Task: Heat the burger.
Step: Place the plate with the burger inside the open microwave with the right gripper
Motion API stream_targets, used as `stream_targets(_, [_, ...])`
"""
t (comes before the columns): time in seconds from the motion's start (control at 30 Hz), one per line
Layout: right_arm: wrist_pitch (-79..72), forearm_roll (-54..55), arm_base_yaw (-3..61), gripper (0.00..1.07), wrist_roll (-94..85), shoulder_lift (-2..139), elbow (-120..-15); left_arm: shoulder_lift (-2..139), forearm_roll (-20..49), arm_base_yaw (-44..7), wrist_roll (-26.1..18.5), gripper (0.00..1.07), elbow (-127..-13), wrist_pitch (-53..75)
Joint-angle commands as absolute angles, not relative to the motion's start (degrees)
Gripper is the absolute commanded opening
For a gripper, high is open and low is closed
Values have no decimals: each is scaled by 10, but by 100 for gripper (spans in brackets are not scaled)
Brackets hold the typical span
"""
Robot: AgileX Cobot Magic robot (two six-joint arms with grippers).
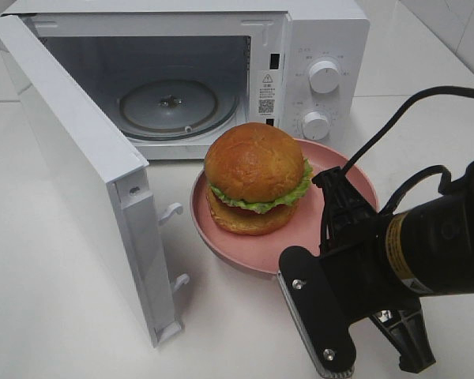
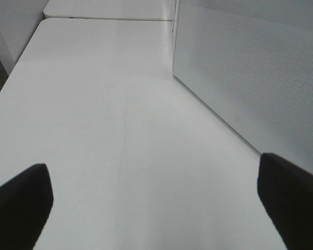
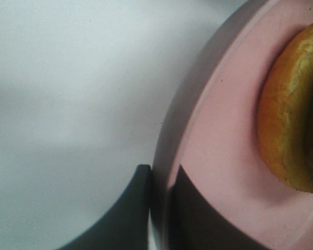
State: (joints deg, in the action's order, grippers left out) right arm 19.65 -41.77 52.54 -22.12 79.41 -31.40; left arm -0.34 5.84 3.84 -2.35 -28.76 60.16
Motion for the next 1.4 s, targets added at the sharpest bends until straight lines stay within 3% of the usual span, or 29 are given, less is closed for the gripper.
stream_targets(0.03, [151,-392,493,0,-311,787,-315,-14,61,39,-23,100,-286,594])
stream_targets(0.67, [108,-57,392,0,-763,788,-348,-14,61,39,-23,100,-286,594])
stream_targets(1.4, [111,-40,383,0,-791,866,-440,-14,61,39,-23,100,-286,594])
